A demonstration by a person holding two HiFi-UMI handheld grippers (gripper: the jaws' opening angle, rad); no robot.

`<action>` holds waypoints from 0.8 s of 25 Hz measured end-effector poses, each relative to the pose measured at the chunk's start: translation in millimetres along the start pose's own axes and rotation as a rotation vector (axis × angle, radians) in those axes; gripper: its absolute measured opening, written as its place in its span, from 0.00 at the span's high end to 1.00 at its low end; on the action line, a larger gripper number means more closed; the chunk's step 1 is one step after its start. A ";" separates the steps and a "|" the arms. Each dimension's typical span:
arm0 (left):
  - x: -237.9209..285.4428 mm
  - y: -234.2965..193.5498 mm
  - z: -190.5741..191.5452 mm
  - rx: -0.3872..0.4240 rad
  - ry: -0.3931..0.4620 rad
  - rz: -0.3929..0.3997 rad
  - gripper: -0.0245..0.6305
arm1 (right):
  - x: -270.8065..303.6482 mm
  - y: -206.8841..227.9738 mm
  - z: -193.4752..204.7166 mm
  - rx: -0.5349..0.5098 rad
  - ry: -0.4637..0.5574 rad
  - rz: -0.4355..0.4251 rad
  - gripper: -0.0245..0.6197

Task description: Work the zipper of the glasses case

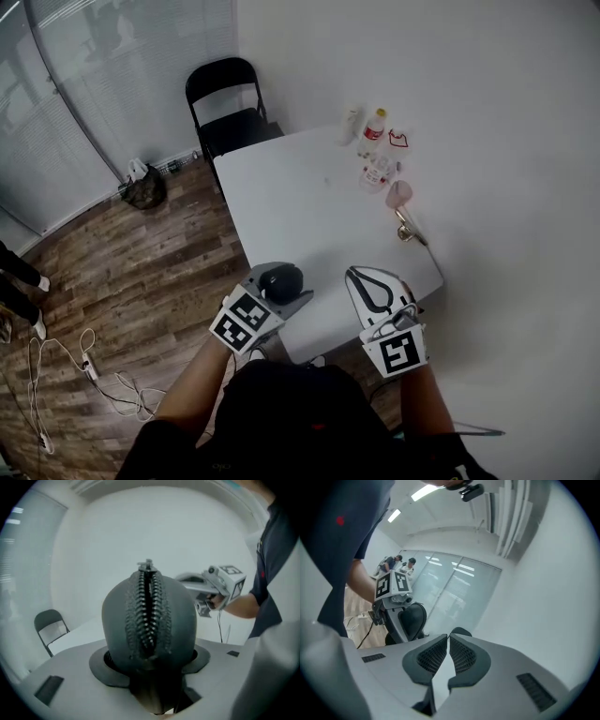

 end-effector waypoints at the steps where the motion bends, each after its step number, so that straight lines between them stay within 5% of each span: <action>1: -7.4 -6.7 -8.5 -0.031 0.058 -0.033 0.56 | -2.0 5.9 -0.6 0.046 0.014 0.038 0.92; 5: -43.1 -27.7 -41.5 -0.061 0.245 -0.129 0.56 | -6.6 20.9 -6.1 0.212 0.052 0.173 0.92; 11: -112.5 -52.2 -88.9 -0.023 0.447 -0.241 0.56 | -17.7 30.2 -29.3 0.316 0.140 0.317 0.92; 20: -163.2 -68.1 -104.4 -0.031 0.525 -0.289 0.56 | -57.9 46.5 -54.2 0.405 0.193 0.585 0.92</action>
Point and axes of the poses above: the fingertips, and each gripper's own axes: x forward along the fingers, y to its right, z out of its underside, the point moved 6 cm from there along -x, backward along the fingers, and after that the axes turned 10 degrees about y, right-handed, at the moved point
